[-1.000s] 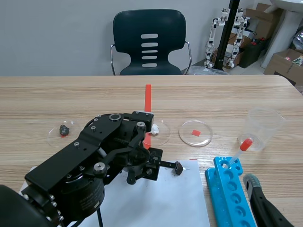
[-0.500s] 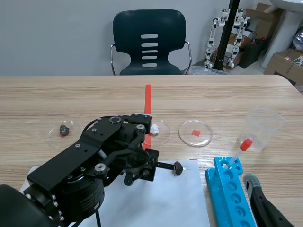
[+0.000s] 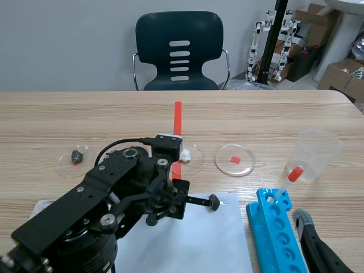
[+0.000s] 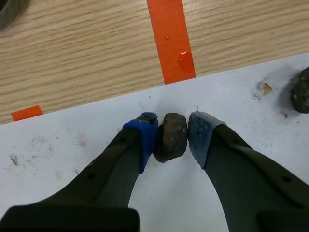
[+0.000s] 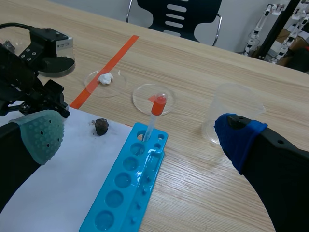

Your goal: Pick up the middle mineral with the left hand

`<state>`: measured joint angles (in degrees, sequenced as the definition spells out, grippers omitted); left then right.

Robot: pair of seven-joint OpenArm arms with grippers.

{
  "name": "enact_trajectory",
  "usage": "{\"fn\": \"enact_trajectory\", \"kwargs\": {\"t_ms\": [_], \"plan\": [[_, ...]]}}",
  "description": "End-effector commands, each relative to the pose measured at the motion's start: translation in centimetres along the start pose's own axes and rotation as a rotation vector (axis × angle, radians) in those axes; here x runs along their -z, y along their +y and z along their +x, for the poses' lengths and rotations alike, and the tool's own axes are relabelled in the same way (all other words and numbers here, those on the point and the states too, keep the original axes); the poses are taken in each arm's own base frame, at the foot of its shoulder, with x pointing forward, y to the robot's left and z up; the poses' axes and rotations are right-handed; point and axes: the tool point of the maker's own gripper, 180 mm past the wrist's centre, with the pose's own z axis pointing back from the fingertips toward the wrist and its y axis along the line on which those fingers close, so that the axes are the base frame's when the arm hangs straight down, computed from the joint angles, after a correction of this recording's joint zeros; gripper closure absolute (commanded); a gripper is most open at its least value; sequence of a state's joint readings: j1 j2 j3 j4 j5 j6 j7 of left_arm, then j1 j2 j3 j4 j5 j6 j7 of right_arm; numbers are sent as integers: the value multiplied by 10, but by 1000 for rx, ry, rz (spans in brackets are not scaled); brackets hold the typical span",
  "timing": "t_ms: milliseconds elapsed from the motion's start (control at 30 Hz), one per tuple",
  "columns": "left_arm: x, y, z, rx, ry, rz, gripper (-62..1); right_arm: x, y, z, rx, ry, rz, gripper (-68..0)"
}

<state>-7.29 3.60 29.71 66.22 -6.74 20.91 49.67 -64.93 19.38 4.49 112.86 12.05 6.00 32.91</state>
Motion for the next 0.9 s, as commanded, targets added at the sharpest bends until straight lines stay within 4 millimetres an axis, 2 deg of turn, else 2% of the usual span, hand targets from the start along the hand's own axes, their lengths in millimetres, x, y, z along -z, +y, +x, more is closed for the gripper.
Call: {"fn": "enact_trajectory", "kwargs": {"t_ms": [0, 167, 333, 600, 700, 867], "plan": [[-10, 5, 11, 1, -77, 2, -113, 3, -3, 9, -2, -36, -10, -679], [-33, 18, 14, 16, -191, 13, -113, 3, -3, 9, -2, -36, -10, -679], [-64, 30, 19, -1, -324, 18, -113, 3, -3, 9, -2, -36, -10, -679], [-111, 66, 19, -81, -531, 92, -113, 3, -3, 9, -2, -36, -10, -679], [-128, 66, 18, -44, -599, 64, -113, 3, -3, 9, -2, -36, -10, -679], [-157, 53, 12, 58, -702, -29, -113, 3, -3, 9, -2, -36, -10, -679]]}}
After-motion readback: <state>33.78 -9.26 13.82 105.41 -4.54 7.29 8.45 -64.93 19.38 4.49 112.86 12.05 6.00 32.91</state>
